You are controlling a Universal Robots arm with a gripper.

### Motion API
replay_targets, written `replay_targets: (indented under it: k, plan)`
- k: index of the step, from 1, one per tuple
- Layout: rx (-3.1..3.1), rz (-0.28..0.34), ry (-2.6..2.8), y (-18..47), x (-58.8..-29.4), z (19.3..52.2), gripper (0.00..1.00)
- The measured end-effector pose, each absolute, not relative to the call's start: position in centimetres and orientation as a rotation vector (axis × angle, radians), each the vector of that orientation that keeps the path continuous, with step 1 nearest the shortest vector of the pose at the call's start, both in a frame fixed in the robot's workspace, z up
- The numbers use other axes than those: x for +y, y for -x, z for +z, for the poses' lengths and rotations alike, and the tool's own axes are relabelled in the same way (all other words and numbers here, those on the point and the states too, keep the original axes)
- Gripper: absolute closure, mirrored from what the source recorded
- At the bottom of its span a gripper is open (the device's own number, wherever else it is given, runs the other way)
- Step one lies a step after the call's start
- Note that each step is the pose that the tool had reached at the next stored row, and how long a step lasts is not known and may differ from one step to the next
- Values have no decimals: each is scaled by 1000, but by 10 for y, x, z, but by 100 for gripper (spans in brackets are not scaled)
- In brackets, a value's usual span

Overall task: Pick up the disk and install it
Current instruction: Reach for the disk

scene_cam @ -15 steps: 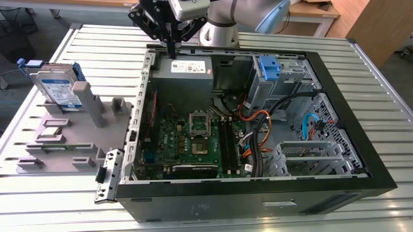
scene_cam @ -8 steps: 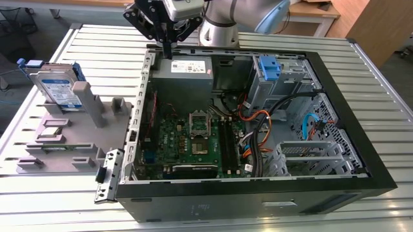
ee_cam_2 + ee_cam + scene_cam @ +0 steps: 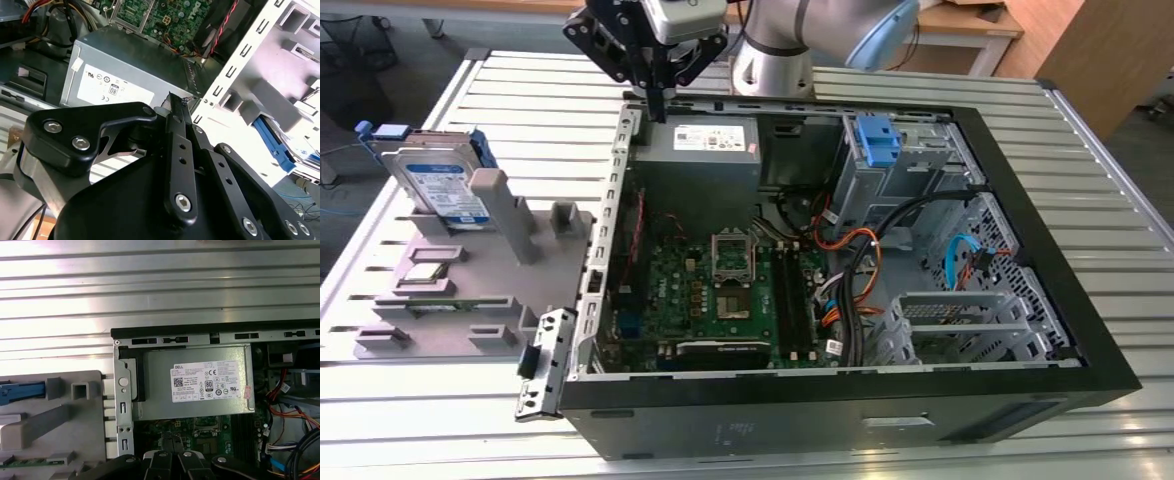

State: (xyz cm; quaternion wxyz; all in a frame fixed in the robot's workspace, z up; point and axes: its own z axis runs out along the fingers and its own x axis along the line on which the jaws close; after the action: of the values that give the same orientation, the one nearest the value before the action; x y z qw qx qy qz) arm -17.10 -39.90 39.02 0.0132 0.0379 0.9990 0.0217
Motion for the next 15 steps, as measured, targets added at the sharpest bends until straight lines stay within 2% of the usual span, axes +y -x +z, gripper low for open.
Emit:
replay_targets:
  k: [15]
  plan:
    - [3112, 68, -118, 188, -399, 389, 89]
